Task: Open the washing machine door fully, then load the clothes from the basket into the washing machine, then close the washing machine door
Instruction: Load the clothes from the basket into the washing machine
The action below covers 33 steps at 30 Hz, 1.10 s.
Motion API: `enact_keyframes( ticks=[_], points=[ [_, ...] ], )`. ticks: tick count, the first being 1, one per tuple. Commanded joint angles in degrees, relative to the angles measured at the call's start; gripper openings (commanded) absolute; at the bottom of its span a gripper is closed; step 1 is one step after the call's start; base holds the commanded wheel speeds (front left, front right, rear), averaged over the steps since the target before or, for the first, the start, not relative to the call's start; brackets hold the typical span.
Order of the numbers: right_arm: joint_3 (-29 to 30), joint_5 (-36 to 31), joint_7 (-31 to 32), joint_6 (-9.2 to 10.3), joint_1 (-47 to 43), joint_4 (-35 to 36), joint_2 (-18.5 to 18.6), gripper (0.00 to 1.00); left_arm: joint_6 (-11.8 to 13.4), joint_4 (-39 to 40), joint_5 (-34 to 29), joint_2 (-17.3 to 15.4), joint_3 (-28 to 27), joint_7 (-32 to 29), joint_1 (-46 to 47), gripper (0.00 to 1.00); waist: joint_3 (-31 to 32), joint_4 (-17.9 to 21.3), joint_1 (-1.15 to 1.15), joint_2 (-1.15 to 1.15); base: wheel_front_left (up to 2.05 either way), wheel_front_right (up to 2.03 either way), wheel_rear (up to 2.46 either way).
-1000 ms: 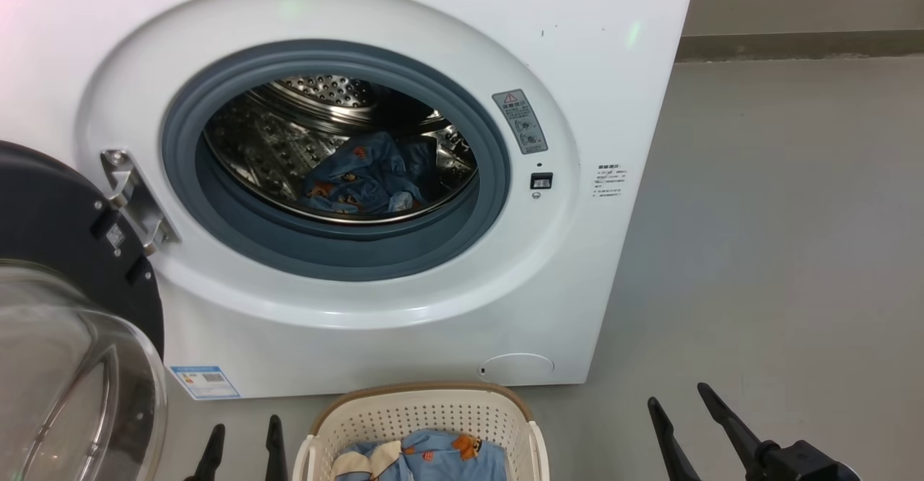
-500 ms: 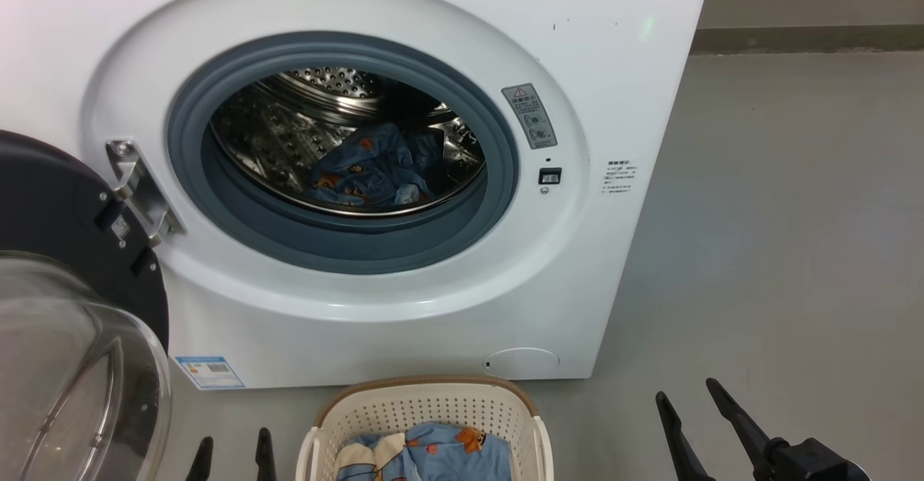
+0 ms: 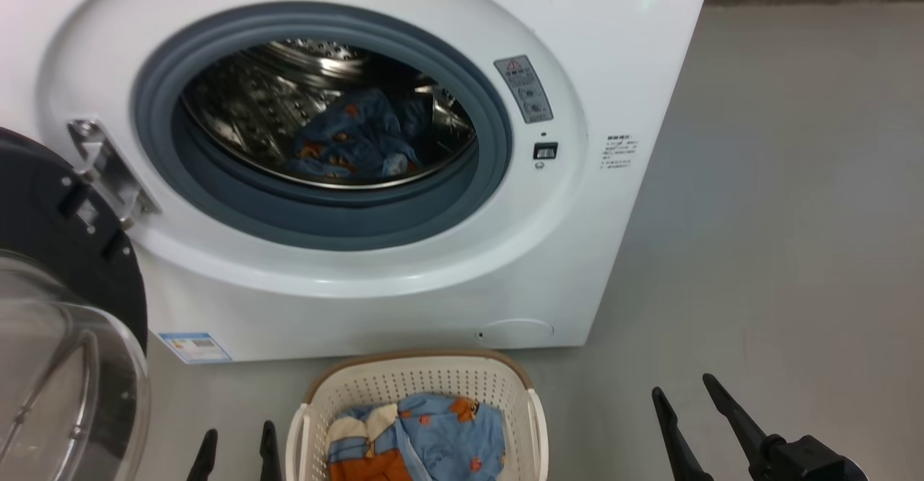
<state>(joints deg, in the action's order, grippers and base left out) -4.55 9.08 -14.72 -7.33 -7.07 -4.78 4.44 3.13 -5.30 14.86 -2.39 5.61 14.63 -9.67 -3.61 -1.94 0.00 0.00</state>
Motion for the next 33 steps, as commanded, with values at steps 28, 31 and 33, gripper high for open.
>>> enact_keyframes(
  ticks=[28,31,33],
  points=[
    [-5.3,0.4,-0.3,-0.16,16.0,3.2,-1.6,1.0,-10.6,-27.9,14.8,-4.1,6.1,-11.6,28.2,1.0,-29.4,11.4,0.0,0.0,0.0,0.0,0.0],
    [-5.6,0.5,-0.3,-0.16,17.1,3.5,-1.6,1.0,-10.6,-30.7,16.5,-4.6,8.8,-11.4,30.9,1.0,-31.1,11.6,0.0,0.0,0.0,0.0,0.0],
    [-6.0,0.4,-0.3,-0.16,17.8,3.6,-1.6,1.0,-10.6,-32.8,19.6,-4.3,10.0,-12.1,32.5,1.0,-32.3,11.8,0.0,0.0,0.0,0.0,0.0]
  ],
)
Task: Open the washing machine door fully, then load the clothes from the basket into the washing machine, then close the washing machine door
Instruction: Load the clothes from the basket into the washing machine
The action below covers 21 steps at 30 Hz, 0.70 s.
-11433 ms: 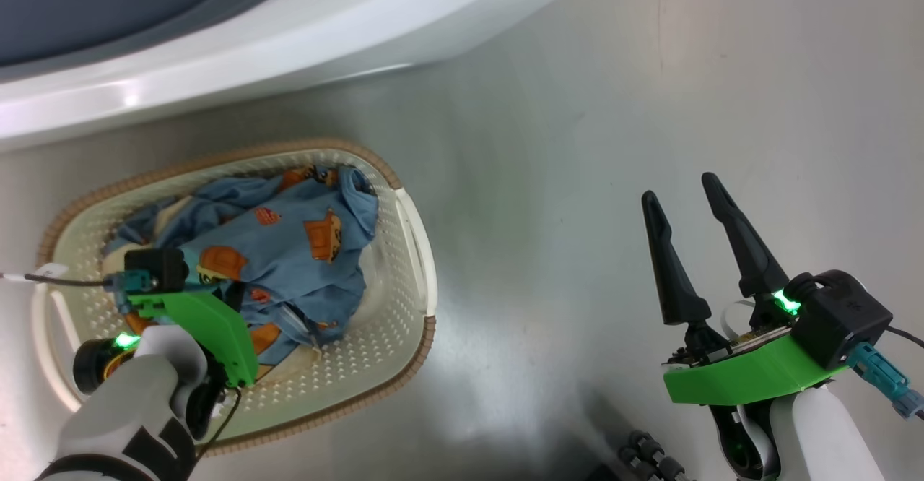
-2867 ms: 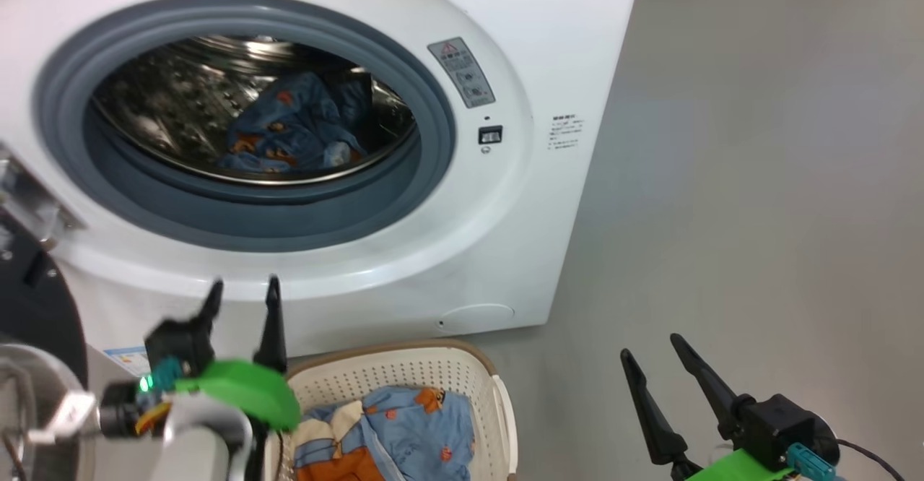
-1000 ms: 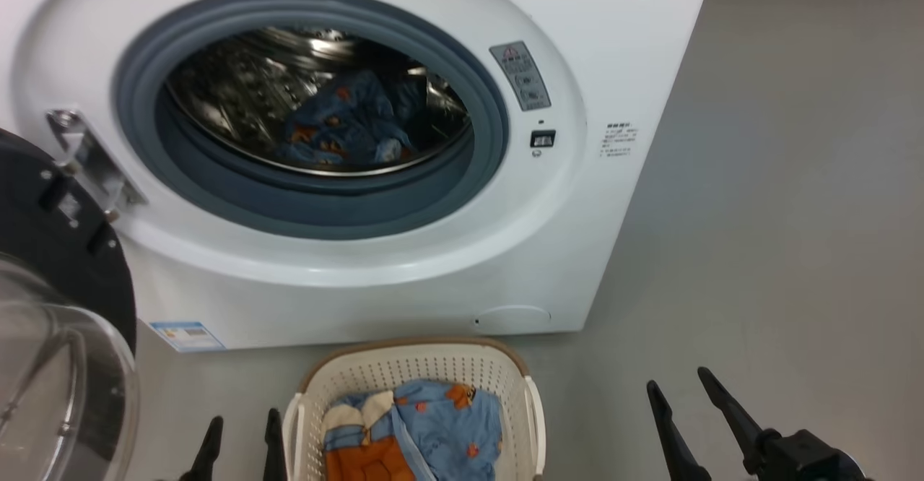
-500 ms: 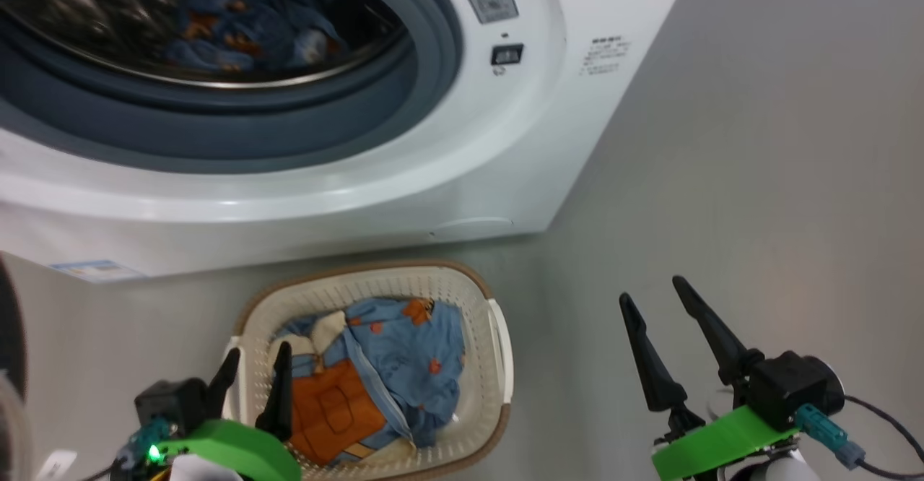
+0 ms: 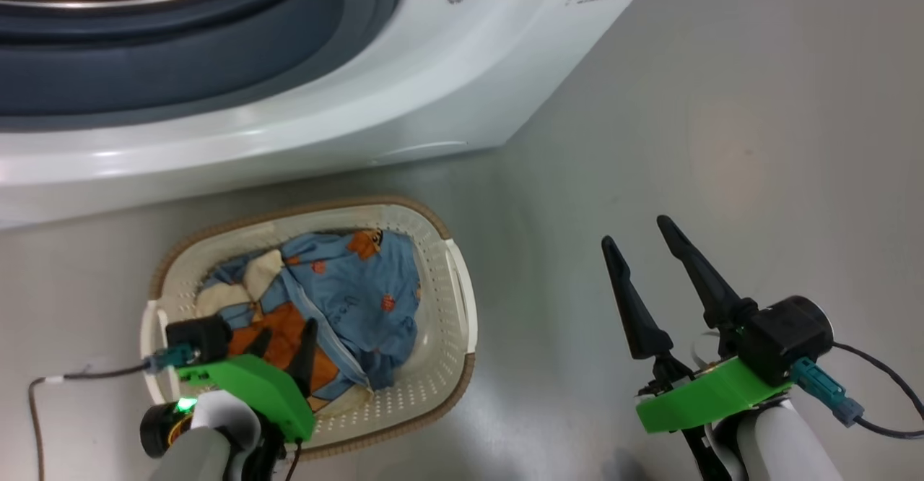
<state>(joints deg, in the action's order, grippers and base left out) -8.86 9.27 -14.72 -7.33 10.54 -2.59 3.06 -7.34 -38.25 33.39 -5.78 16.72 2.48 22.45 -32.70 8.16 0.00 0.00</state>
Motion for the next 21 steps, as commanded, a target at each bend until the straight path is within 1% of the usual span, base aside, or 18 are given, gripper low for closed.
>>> enact_keyframes(
  ticks=[1,5,11,21],
  points=[
    [-1.8,0.1,-0.3,-0.16,0.5,1.5,-0.2,1.0,-0.1,-0.9,2.4,-1.0,-0.3,-0.6,1.1,1.0,-3.8,1.7,0.0,0.0,0.0,0.0,0.0],
    [-2.0,-0.3,-0.3,-0.16,1.7,1.8,-0.2,1.0,-0.1,-5.0,6.0,-2.0,3.2,-2.4,4.0,1.0,-6.1,2.1,0.0,0.0,0.0,0.0,0.0],
    [-2.0,-1.0,-0.3,-0.16,2.8,2.1,-0.2,1.0,-0.1,-9.8,10.2,-3.0,7.1,-2.6,7.8,1.0,-8.7,2.7,0.0,0.0,0.0,0.0,0.0],
    [-1.9,-1.0,-0.3,-0.16,3.8,2.9,-0.2,1.0,-0.1,-15.8,15.5,-3.1,12.2,-2.0,12.5,1.0,-12.2,3.9,0.0,0.0,0.0,0.0,0.0]
  ],
)
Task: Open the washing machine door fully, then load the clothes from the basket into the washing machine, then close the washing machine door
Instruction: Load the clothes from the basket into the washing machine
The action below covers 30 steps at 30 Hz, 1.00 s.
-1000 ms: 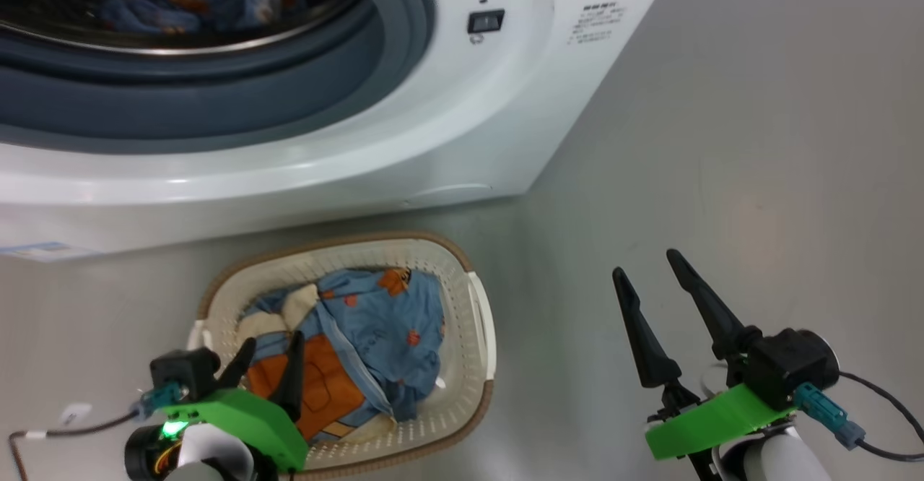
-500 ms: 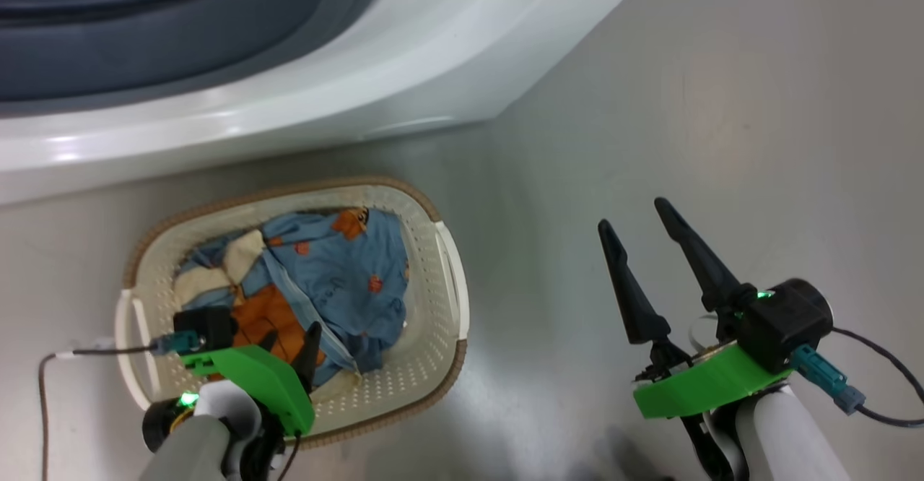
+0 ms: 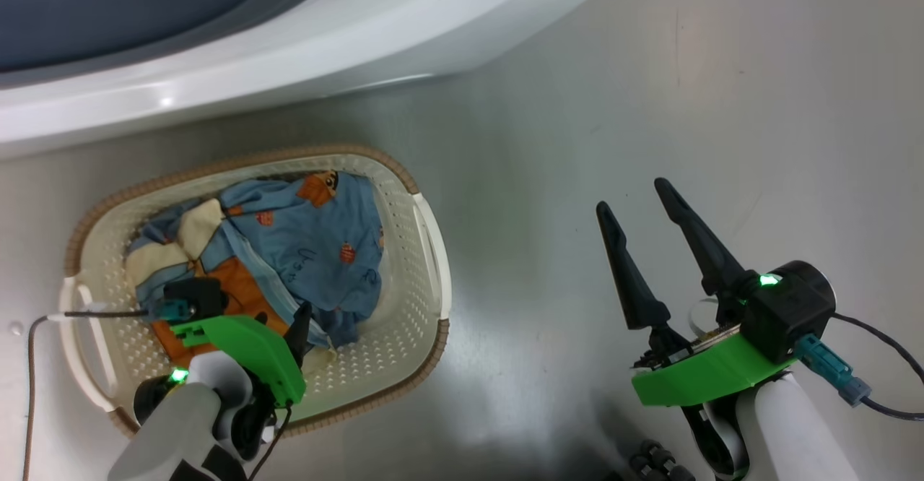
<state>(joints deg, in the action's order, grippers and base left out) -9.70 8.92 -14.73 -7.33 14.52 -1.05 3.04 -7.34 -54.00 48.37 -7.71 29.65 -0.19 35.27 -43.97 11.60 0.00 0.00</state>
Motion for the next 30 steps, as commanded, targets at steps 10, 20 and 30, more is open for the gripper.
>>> enact_keyframes(
  ticks=[10,20,30],
  points=[
    [-0.8,-0.6,-0.3,-0.16,0.6,2.5,-0.2,1.0,-0.1,-4.7,2.3,-1.9,3.5,2.0,2.8,1.0,-3.7,0.9,0.0,0.0,0.0,0.0,0.0],
    [-0.4,-0.9,-0.3,-0.16,0.8,3.0,-0.2,1.0,-0.1,-11.2,3.0,-1.3,5.6,5.3,6.7,1.0,-5.4,0.7,0.0,0.0,0.0,0.0,0.0],
    [-0.3,-0.7,-0.3,-0.16,0.7,3.2,-0.2,1.0,-0.1,-12.4,5.1,-0.3,8.3,6.6,8.2,1.0,-6.4,1.2,0.0,0.0,0.0,0.0,0.0]
  ],
)
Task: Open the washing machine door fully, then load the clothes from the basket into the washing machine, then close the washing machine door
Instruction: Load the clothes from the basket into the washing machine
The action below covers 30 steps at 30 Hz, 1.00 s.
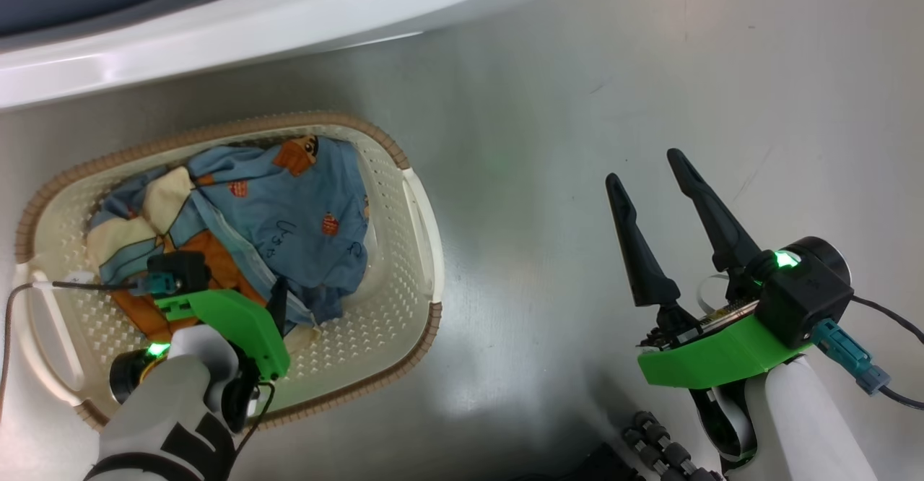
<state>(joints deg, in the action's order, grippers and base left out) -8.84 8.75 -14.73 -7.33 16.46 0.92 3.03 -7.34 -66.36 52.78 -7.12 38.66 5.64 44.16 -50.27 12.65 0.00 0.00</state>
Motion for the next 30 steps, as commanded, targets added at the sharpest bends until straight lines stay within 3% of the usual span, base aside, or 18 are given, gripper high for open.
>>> enact_keyframes(
  ticks=[1,30],
  points=[
    [-1.1,-0.5,-0.3,-0.16,-1.2,1.3,-0.1,1.0,-0.1,-0.1,0.8,-0.9,-0.5,0.8,-0.5,1.0,-0.3,0.2,0.0,0.0,0.0,0.0,0.0],
    [-0.2,-0.5,-0.3,-0.16,-1.1,2.3,-0.1,1.0,-0.1,-5.0,2.6,-1.4,4.4,2.5,2.9,1.0,-2.8,-0.2,0.0,0.0,0.0,0.0,0.0]
  ],
)
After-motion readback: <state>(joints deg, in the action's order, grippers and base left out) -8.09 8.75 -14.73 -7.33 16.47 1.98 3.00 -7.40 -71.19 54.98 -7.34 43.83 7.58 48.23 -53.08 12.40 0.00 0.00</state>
